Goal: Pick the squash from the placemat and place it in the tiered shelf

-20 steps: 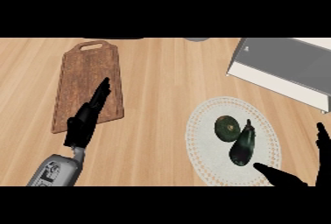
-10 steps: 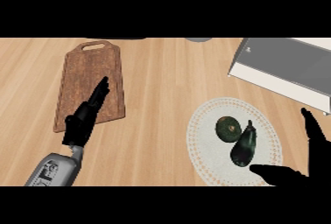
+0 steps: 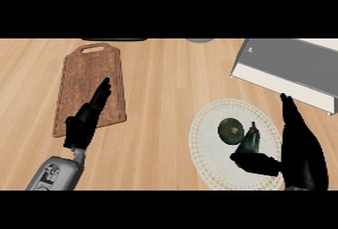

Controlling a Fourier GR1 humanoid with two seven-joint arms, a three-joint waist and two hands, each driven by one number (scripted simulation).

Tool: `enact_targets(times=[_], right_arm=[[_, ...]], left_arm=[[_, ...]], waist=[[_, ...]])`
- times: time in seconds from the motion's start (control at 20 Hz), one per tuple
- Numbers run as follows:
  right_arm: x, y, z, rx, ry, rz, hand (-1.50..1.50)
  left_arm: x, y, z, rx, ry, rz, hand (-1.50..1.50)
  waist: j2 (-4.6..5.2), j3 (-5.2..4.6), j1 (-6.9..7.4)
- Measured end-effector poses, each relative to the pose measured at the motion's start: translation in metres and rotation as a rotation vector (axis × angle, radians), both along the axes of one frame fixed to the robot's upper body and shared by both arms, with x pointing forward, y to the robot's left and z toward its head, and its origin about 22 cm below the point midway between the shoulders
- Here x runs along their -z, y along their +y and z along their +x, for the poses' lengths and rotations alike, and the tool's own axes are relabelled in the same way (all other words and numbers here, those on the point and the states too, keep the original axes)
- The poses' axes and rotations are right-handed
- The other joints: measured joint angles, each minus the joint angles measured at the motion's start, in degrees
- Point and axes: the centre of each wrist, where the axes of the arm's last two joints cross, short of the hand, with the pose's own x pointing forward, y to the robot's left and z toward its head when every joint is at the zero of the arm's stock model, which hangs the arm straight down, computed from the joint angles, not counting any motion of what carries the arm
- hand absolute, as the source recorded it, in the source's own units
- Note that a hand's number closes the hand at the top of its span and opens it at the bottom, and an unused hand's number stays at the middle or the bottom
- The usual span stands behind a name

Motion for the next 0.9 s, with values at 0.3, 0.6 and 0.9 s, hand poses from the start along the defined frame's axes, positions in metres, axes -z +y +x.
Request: enact_targets(times=[0.3, 0.6, 0.9], right_arm=[[0.003, 0.022, 0.013, 0.014, -0.008, -0.01, -1.5], [0.008, 0.039, 0.023, 0.021, 0.012, -0.016, -1.5], [0.013, 0.046, 0.029, 0.054, 0.042, -0.018, -1.5]], left_arm=[[0.001, -0.001, -0.001, -0.003, 0.004, 0.0, 0.0], [0.002, -0.002, 0.002, 0.0, -0.001, -0.003, 0.0], [0.005, 0.003, -0.004, -0.007, 0.0, -0.004, 0.0]], waist=[[-0.06, 0.06, -0.25], [-0.03, 0.12, -0.46], [-0.06, 0.15, -0.48]])
